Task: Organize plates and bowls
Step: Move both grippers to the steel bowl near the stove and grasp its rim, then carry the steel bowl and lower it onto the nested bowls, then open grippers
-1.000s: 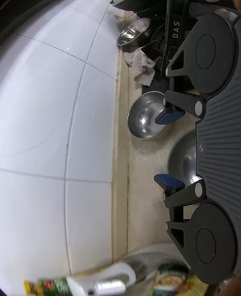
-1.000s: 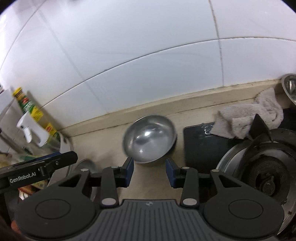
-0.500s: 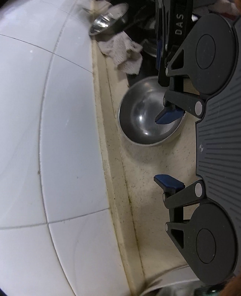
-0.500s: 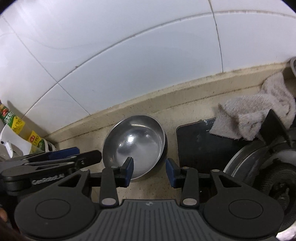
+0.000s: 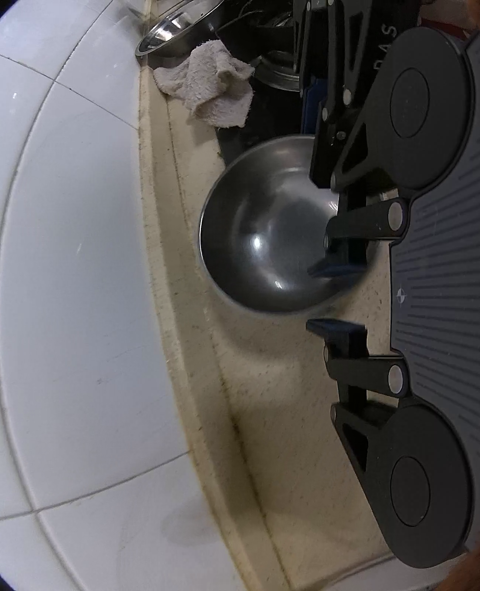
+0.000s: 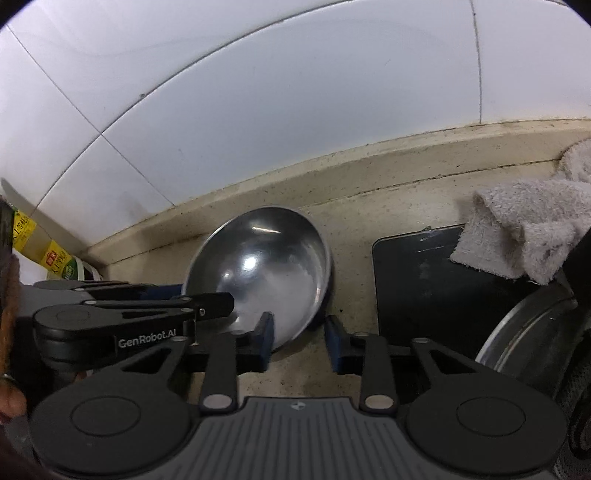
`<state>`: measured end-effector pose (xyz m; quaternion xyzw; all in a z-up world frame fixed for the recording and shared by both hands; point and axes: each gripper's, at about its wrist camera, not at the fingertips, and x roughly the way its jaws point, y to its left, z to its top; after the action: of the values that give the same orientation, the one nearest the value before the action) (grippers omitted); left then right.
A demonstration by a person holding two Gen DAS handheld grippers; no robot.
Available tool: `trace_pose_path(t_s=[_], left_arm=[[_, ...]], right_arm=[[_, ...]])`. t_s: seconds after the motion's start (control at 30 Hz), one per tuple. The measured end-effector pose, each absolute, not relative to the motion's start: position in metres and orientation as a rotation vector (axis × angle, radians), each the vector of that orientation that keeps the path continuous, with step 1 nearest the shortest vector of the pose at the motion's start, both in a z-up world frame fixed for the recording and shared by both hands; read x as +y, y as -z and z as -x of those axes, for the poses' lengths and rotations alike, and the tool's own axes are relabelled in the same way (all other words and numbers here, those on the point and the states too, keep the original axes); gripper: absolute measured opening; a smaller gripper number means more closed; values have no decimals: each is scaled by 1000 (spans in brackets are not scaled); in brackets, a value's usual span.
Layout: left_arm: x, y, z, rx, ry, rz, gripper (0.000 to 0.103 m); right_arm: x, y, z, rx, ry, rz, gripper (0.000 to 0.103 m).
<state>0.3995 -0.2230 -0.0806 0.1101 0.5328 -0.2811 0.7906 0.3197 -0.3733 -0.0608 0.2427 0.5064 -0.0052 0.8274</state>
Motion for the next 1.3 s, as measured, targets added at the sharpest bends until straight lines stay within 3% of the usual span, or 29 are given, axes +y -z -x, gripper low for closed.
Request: trace_pose_path(t_s=[0.27, 0.43, 0.5, 0.67, 1.3], left_arm=[[-224, 87, -414, 1146, 602, -199, 36], [-233, 90, -409, 1132, 635, -204, 35], [-233, 89, -408, 1127, 634, -203, 34], [-227, 75, -403, 1089, 627, -178, 33], [-149, -24, -322, 936, 468, -114, 36]], right_arm=[[-383, 65, -327, 1083, 36, -574, 24], [-384, 75, -339, 1092, 38, -592, 26], [-380, 77, -337, 1096, 43, -573, 19], [-376, 73, -334, 1097, 33, -552, 17], [-324, -29, -297, 1006, -188, -470, 17]])
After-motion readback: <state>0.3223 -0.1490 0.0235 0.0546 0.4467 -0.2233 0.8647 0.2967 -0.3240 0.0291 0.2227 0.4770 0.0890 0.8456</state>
